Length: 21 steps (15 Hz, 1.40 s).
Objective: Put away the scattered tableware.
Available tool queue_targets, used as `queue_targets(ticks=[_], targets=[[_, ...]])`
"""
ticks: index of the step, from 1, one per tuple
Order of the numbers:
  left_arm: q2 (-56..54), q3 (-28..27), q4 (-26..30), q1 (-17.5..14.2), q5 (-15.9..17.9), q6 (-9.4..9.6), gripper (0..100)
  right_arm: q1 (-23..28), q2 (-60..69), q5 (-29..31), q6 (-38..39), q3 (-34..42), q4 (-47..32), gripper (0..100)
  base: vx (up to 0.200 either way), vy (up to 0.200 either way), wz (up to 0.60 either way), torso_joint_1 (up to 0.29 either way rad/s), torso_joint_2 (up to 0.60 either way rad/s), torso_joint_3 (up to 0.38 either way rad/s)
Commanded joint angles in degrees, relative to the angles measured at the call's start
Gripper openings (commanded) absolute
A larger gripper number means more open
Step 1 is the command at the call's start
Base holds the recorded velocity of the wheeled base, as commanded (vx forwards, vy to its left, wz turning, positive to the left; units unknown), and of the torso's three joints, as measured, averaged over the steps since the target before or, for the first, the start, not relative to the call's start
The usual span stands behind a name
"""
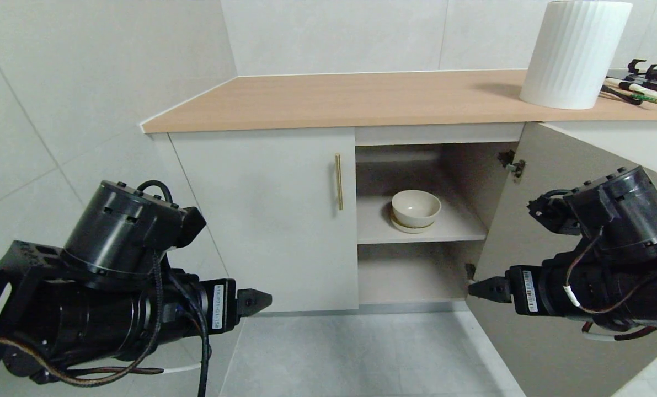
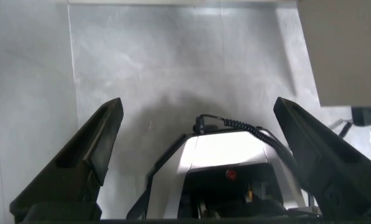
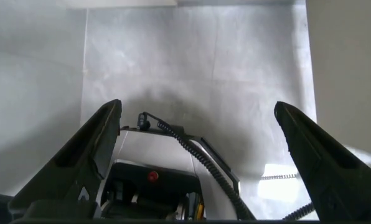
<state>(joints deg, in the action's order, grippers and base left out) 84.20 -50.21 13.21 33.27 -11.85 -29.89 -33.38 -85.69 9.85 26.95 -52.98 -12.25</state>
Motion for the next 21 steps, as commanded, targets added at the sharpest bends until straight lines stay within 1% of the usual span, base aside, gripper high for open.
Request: queue_targets(ticks=[1,3,11,14,18,21], targets=[[0.3,0.0,0.0,0.0,0.0,0.01,100,-0.1,-0.4,0.0,-0.1,0.0,0.0,100,-0.2,0.0,0.0,0.002,0.0,-0.007],[0.4,0.0,0.0,0.1,0.0,0.01,100,-0.1,-0.6,0.0,-0.1,0.0,-0.1,100,-0.2,0.0,0.0,0.0,0.0,0.0],[0.4,0.2,0.0,0.4,-0.1,0.01,100,-0.1,-0.4,0.0,-0.1,0.3,-0.1,100,0.0,0.0,0.0,0.0,0.0,0.0],[0.3,0.2,0.0,0.7,-0.2,0.01,100,-0.1,0.4,-0.2,-1.5,0.5,-0.3,100,0.0,0.0,0.0,0.0,0.0,0.0],[0.2,0.2,0.0,0.8,-0.2,0.1,100,-0.1,5.2,-0.6,-5.9,0.2,-7.6,100,0.0,-0.2,0.0,0.004,0.0,0.001],[0.3,0.2,0.0,0.9,-0.2,0.1,100,-0.1,9.2,-0.8,-8.9,-1.2,-15.7,100,0.0,-0.2,0.0,0.009,0.0,0.004]])
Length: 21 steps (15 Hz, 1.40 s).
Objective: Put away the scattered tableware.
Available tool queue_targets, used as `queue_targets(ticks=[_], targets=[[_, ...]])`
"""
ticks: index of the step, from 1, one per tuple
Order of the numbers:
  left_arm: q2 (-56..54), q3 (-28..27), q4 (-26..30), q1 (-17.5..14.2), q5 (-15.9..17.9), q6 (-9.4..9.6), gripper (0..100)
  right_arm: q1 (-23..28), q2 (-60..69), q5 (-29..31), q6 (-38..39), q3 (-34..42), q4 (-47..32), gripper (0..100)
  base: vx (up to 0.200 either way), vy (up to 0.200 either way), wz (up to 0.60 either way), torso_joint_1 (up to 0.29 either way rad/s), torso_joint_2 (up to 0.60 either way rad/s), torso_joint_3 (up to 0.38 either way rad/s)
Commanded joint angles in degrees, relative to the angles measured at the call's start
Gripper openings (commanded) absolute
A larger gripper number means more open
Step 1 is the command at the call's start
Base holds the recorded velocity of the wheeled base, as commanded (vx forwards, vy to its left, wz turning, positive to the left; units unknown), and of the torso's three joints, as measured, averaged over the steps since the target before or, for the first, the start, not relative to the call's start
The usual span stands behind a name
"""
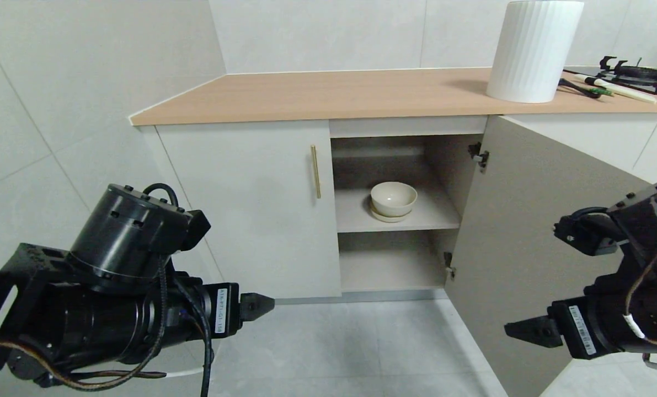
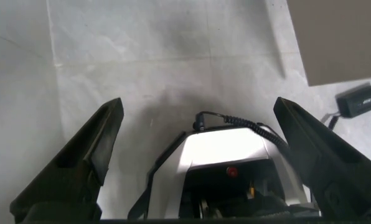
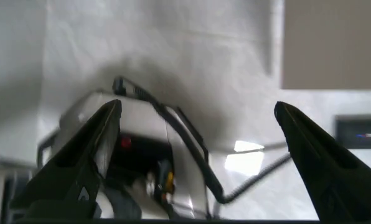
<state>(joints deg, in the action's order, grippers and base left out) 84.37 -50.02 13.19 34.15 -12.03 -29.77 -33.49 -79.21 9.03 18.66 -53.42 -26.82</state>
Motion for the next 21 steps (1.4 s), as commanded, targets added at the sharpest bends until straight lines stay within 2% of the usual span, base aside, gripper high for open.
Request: queue_targets(ticks=[1,4,6,13,17,19,21], targets=[[0.1,0.0,0.0,0.0,0.0,-0.03,100,0.0,3.8,0.0,-1.5,-1.5,-3.9,100,0.0,-0.2,0.0,0.007,0.0,0.007],[0.2,0.1,0.0,0.0,0.1,-0.03,100,0.1,6.1,0.1,-3.7,-2.9,-10.0,100,0.0,-0.2,0.0,-0.001,0.0,0.007],[0.2,0.4,0.1,0.0,0.1,0.15,100,0.9,6.8,0.5,-4.0,-3.0,-10.1,100,0.0,-0.2,0.0,0.002,0.0,0.005],[0.2,0.4,0.0,0.0,0.1,0.15,100,17.2,6.7,0.8,-10.7,-4.7,-9.2,100,0.0,0.0,0.0,0.0,0.0,0.0],[0.4,0.4,0.0,0.0,0.2,0.06,100,27.7,6.1,0.7,-15.0,-5.1,-5.4,100,0.0,0.0,0.0,0.0,0.0,0.0],[0.4,0.4,0.0,0.0,0.1,0.06,100,29.4,5.9,0.5,-15.9,-5.1,-4.7,100,0.0,0.0,0.0,0.0,0.0,0.0],[0.4,0.4,0.0,0.0,0.2,-0.03,100,33.7,4.8,0.2,-17.3,-5.0,-2.6,100,0.0,0.0,0.0,0.0,0.0,0.0]])
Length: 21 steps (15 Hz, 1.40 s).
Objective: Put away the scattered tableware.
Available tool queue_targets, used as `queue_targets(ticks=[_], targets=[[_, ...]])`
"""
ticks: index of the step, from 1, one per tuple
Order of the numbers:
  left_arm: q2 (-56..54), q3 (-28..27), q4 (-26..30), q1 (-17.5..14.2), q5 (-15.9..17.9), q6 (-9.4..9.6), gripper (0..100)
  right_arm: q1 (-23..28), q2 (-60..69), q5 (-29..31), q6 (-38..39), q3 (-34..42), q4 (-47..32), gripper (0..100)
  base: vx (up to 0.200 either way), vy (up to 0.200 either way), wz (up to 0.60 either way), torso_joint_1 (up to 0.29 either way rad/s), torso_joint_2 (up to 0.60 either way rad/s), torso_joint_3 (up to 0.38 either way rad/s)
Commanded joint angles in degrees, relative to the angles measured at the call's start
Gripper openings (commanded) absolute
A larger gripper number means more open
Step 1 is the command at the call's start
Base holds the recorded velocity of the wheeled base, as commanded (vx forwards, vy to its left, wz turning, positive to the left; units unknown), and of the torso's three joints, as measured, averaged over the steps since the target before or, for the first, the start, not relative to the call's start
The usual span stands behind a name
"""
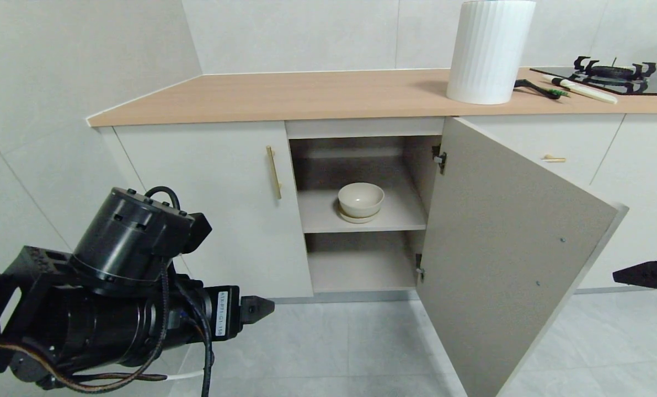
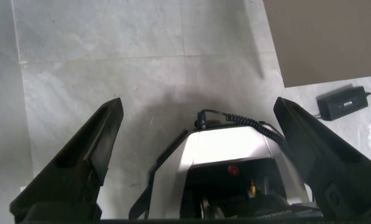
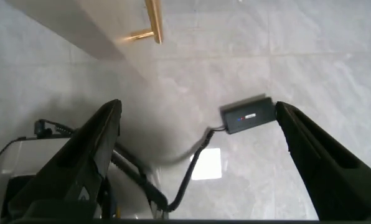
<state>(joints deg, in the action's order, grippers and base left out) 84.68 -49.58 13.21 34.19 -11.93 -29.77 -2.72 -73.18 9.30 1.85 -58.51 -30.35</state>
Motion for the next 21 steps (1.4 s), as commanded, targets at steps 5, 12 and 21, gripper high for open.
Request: queue_targets(ticks=[5,12,21], targets=[[0.1,0.0,0.0,0.0,0.0,-0.03,100,7.9,-7.3,0.4,-0.2,0.3,7.7,100,0.0,0.0,0.0,0.0,0.0,0.0],[0.1,-0.1,0.0,0.0,0.0,-0.11,100,7.1,-11.3,0.0,3.2,0.4,13.5,100,0.0,0.0,0.0,0.0,0.0,0.0],[-0.2,-0.1,0.1,0.0,0.1,-0.03,100,-3.3,-14.1,-0.1,12.2,0.5,16.0,100,0.0,0.0,0.0,0.0,0.0,0.0]])
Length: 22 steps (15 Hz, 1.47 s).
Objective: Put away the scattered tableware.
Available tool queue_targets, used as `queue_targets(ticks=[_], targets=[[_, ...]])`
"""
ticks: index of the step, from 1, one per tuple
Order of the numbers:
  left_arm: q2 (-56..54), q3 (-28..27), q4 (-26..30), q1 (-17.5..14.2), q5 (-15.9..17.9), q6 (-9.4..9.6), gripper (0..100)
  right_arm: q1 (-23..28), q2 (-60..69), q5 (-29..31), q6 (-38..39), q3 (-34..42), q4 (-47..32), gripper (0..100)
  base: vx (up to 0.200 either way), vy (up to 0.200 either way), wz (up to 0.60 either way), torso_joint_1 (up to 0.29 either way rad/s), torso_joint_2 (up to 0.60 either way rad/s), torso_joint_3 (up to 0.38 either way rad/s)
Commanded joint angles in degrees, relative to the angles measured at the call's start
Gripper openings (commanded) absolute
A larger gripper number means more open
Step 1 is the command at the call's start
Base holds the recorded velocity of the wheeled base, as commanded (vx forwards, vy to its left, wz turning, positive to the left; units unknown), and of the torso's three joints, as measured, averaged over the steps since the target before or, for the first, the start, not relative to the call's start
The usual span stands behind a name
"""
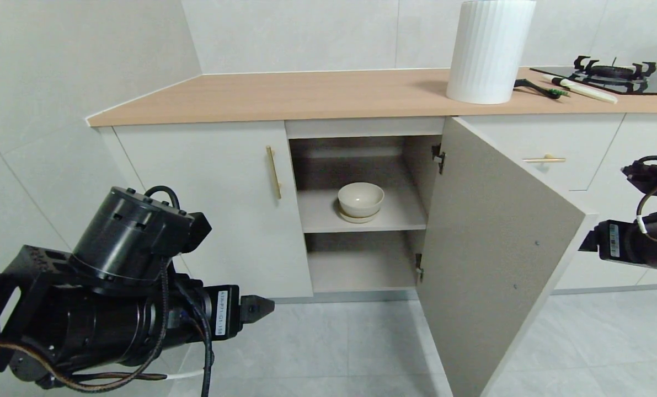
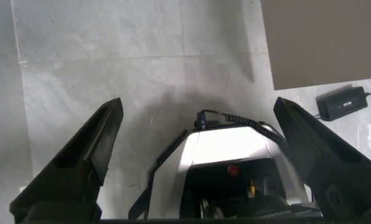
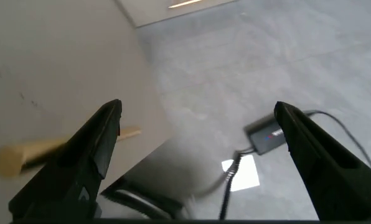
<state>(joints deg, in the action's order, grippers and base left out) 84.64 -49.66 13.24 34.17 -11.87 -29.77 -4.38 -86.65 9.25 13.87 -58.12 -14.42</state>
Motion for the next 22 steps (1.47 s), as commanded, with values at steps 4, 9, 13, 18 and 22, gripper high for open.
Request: queue_targets(ticks=[4,9,13,18,22], targets=[[-0.5,-0.2,0.0,0.0,0.0,0.06,100,-9.2,-3.3,0.0,4.9,2.0,3.1,100,0.0,0.0,0.0,0.0,0.0,0.0],[-1.0,-0.3,-0.1,-0.1,-0.7,0.06,100,-17.9,-9.5,-0.3,8.5,4.1,13.6,100,0.0,0.0,0.0,0.0,0.0,0.0],[-2.6,-0.6,-0.1,-0.4,-1.6,0.85,100,-20.0,-19.8,-0.6,4.2,-3.3,18.6,100,0.0,0.0,0.0,0.0,0.0,0.0],[-3.8,-1.0,-1.5,-1.9,-5.2,1.12,100,-21.8,-26.1,-0.6,3.9,-11.7,19.0,100,0.0,0.0,0.0,0.0,0.0,0.0],[-4.3,-0.9,-1.6,-1.9,-5.4,2.0,100,-22.0,-30.9,-0.1,7.7,-12.6,26.2,100,0.0,0.0,0.0,0.0,0.0,0.0]])
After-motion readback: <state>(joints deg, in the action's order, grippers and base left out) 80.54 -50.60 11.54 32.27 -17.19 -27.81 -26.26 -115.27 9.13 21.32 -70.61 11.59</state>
